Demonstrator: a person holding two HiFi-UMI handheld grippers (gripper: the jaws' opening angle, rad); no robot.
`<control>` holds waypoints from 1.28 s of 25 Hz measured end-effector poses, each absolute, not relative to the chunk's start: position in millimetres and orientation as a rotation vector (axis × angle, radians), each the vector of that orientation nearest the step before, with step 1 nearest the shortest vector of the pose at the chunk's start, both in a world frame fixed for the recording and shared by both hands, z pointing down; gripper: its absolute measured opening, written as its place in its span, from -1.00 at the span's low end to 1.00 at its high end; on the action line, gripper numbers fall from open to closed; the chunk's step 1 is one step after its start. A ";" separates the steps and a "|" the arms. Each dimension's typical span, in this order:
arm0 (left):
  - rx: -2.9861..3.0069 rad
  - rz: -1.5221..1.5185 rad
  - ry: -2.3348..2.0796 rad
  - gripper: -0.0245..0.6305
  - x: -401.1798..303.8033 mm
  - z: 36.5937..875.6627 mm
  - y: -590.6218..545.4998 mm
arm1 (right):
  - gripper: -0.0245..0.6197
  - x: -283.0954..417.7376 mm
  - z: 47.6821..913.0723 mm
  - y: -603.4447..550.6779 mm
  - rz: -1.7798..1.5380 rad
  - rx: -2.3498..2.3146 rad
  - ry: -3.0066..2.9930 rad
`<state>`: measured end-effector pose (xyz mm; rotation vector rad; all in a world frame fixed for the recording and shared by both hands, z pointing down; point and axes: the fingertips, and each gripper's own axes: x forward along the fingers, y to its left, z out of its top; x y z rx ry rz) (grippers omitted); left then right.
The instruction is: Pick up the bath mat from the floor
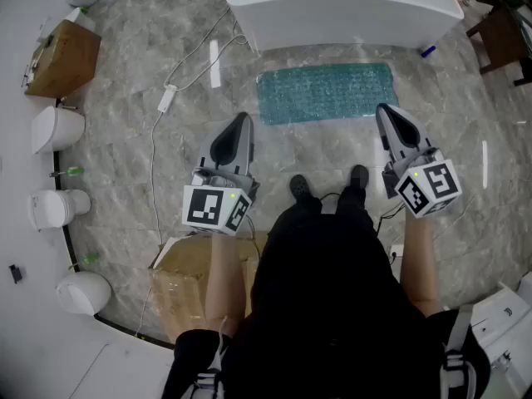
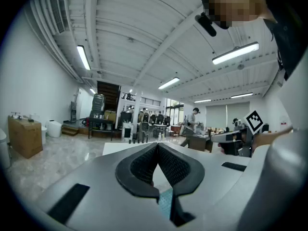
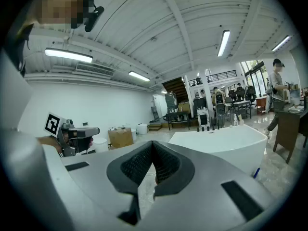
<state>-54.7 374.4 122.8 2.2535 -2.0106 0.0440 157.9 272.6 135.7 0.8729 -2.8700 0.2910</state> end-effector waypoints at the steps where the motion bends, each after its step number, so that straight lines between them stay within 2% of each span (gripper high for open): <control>1: 2.252 0.043 -2.008 -0.89 -56.5 123.3 374.6 | -0.88 156.5 135.2 273.0 0.287 0.873 -2.868; 11: 2.236 0.016 -1.995 -0.89 -74.1 131.4 375.2 | -0.89 143.6 133.7 280.3 0.239 0.878 -2.840; 20: 2.208 0.039 -1.961 -0.89 -86.0 151.0 362.5 | -0.88 142.7 141.4 271.9 0.379 0.937 -2.852; 26: 2.172 0.027 -1.959 -0.89 -98.6 158.3 328.5 | -0.88 131.7 157.3 231.7 0.413 0.927 -2.839; 32: 2.143 0.142 -1.993 -0.89 -115.7 153.0 282.4 | -0.88 98.2 159.0 166.7 0.473 0.883 -2.896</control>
